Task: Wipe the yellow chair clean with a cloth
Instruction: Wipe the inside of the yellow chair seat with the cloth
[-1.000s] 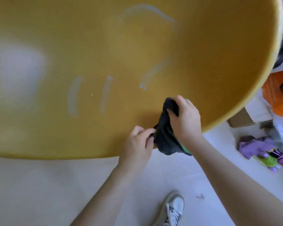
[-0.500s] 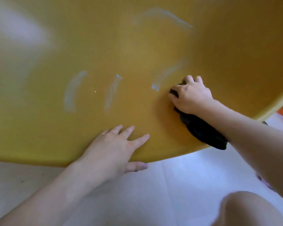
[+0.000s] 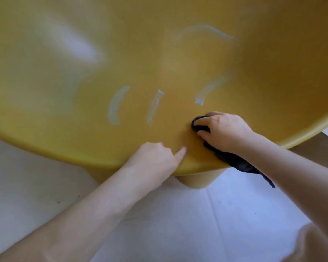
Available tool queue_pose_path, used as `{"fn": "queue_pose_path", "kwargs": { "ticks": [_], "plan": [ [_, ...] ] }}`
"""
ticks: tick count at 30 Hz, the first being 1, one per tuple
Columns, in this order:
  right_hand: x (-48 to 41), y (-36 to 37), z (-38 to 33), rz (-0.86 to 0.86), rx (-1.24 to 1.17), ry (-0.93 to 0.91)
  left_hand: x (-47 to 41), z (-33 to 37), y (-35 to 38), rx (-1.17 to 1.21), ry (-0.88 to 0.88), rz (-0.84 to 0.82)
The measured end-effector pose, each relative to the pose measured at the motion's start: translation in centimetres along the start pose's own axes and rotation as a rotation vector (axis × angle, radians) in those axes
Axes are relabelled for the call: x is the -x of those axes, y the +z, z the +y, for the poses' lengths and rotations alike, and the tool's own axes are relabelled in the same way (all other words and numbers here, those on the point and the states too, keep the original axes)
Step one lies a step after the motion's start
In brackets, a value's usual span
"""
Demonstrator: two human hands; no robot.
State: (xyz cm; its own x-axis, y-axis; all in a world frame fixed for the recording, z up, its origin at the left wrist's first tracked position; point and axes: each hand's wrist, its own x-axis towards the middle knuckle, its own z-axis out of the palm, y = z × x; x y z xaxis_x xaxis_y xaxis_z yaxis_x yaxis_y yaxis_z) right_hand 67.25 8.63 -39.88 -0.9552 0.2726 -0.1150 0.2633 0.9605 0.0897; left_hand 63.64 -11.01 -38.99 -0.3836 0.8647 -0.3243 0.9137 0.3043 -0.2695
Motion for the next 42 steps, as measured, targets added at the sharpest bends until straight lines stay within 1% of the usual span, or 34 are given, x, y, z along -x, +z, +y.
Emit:
{"fn": "queue_pose_path", "kwargs": {
  "ticks": [2, 3, 4, 6, 8, 9, 10, 11, 13, 14, 17, 18, 19, 21, 23, 25, 26, 27, 29, 30, 31, 32, 33, 35, 36, 37, 38, 39, 40, 42],
  "plan": [
    [1.8, 0.3, -2.8, 0.032, -0.119, -0.195, 1.0, 0.2, -0.2, -0.006, 0.004, 0.014],
    [2.6, 0.4, -3.5, 0.026, -0.176, -0.266, 1.5, 0.3, -0.1, 0.006, 0.015, 0.008],
    [3.2, 0.3, -3.6, 0.005, -0.209, -0.293, 2.0, 0.4, 0.0, 0.024, 0.031, -0.003],
    [3.3, 0.4, -2.1, -0.026, -0.16, -0.243, 2.4, -0.4, 0.3, 0.129, 0.053, -0.016],
    [1.9, 0.5, 0.9, -0.033, -0.044, -0.128, 2.5, -1.9, 0.6, 0.397, -0.012, -0.013],
    [0.5, 0.4, 2.6, -0.032, 0.006, -0.058, 2.2, -2.4, 1.0, 0.52, -0.05, 0.027],
    [-0.9, 0.3, 3.8, -0.024, 0.047, 0.015, 1.5, -2.5, 1.5, 0.591, -0.074, 0.088],
    [-2.3, 0.3, 4.4, -0.013, 0.084, 0.081, 0.6, -2.2, 1.8, 0.609, -0.076, 0.131],
    [-3.7, 0.8, 3.3, 0.015, 0.117, 0.171, -1.3, -1.1, 2.1, 0.568, -0.053, 0.123],
    [-3.5, 1.3, 2.2, 0.017, 0.097, 0.162, -2.3, -0.5, 2.1, 0.549, -0.04, 0.104],
    [0.0, 2.2, -0.9, -0.047, -0.052, -0.063, -4.3, 0.0, 1.4, 0.51, -0.043, 0.09],
    [0.9, 1.5, -0.7, -0.07, -0.073, -0.111, -4.7, 0.0, 1.3, 0.509, -0.043, 0.078],
    [0.6, 1.1, 0.6, -0.073, -0.061, -0.121, -4.8, -0.1, 1.1, 0.509, -0.036, 0.065],
    [-1.5, 0.4, 4.2, -0.048, 0.029, -0.017, -4.7, -0.2, 1.2, 0.508, -0.028, 0.036],
    [-4.7, -0.2, 7.7, 0.031, 0.121, 0.183, -4.3, -0.2, 1.4, 0.528, -0.031, 0.017],
    [-7.4, -0.4, 8.6, 0.159, 0.06, 0.338, -4.1, -0.3, 1.6, 0.554, -0.035, 0.014],
    [-8.3, -0.1, 7.2, 0.19, 0.005, 0.345, -4.1, -0.3, 1.6, 0.564, -0.038, 0.014],
    [-8.5, 0.6, 5.1, 0.186, -0.028, 0.279, -4.1, -0.3, 1.6, 0.565, -0.042, 0.014],
    [-6.5, 2.6, -0.5, 0.122, -0.057, -0.013, -4.1, -0.6, 1.4, 0.539, -0.035, 0.044],
    [-4.6, 3.2, -2.3, 0.089, -0.06, -0.127, -4.1, -0.8, 1.2, 0.528, -0.029, 0.07],
    [-3.5, 3.1, -2.1, 0.088, -0.044, -0.204, -4.2, -0.9, 1.0, 0.529, -0.025, 0.08],
    [-3.2, 2.3, -0.2, 0.084, -0.005, -0.225, -4.2, -0.9, 1.0, 0.538, -0.027, 0.069],
    [-3.8, 1.5, 2.6, 0.107, 0.061, -0.167, -4.2, -0.9, 1.1, 0.546, -0.031, 0.056],
    [-6.1, -0.6, 8.9, 0.111, 0.206, 0.13, -4.2, -0.9, 1.3, 0.565, -0.037, 0.044],
    [-7.4, -1.5, 11.0, 0.137, 0.202, 0.282, -4.1, -0.9, 1.5, 0.58, -0.04, 0.047],
    [-8.2, -1.9, 11.5, 0.178, 0.145, 0.371, -4.0, -0.9, 1.7, 0.591, -0.043, 0.05],
    [-8.7, -1.6, 10.4, 0.196, 0.099, 0.362, -4.0, -0.9, 1.8, 0.595, -0.045, 0.049],
    [-8.6, -0.7, 8.3, 0.158, 0.092, 0.295, -3.9, -0.9, 1.8, 0.59, -0.043, 0.05],
    [-7.8, 0.4, 5.6, 0.114, 0.064, 0.187, -3.8, -0.9, 1.6, 0.577, -0.038, 0.059],
    [-4.0, 2.1, 0.8, 0.047, -0.05, -0.094, -3.8, -1.1, 1.1, 0.551, -0.033, 0.095]
  ]
}}
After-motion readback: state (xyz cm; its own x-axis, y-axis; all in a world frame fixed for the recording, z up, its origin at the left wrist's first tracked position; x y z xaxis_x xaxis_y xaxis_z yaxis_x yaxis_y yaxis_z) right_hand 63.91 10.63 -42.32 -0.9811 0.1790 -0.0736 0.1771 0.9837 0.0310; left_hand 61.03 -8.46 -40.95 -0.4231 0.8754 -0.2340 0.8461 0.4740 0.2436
